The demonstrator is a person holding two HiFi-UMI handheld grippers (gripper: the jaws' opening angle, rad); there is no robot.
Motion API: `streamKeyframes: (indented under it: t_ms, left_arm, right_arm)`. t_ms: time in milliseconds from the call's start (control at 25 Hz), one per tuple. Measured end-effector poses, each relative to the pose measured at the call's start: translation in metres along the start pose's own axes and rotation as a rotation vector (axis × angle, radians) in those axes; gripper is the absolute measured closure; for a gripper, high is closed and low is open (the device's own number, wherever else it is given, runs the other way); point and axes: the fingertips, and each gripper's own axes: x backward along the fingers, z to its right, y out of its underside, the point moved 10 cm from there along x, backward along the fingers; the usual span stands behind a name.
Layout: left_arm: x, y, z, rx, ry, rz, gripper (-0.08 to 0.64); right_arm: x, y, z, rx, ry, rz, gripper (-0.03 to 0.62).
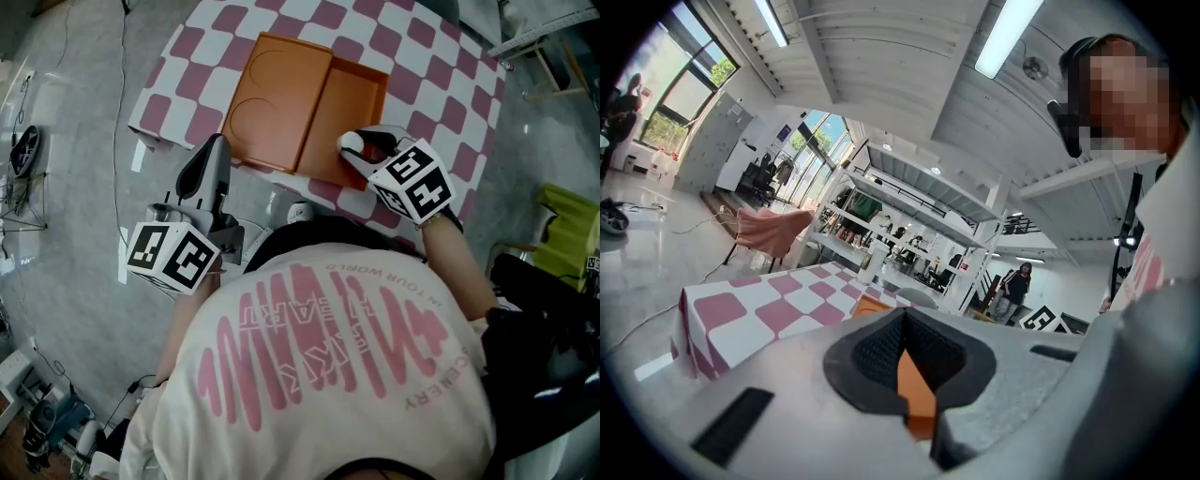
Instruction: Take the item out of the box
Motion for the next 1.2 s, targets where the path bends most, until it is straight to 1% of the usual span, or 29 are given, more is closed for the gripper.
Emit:
streamKeyframes:
  t_ms: [240,480,680,880,1200]
  left_arm:
    - [-0.002,-0.001,0.001,-0.011,0.011,-0.002,0.552]
    - [-0.004,-0.005,0.004,-0.029,0.041,0.014,0.553]
    - [-0.009,-0.015,0.01,-0.057,0.067,0.008,0.552]
    - [-0.015,-0.023,0.018,-0.081,0.095,0.019,0.554]
    - [-0.014,-0.033,0.039,-0.115,0.136,0.028,0.554]
  right_arm:
    - [-0.001,0.001,0.0,-0.013,0.001,0.006,0.439]
    - [0.006,-0.001,0.005,-0.08,0.004,0.066,0.44]
    - [0.019,-0.008,0.006,-0.098,0.043,0.115,0.442]
    - [0.032,-0.012,0.006,-0.137,0.082,0.186,0.445]
    - [0.072,-0.016,0.002,-0.191,0.149,0.331,0.446]
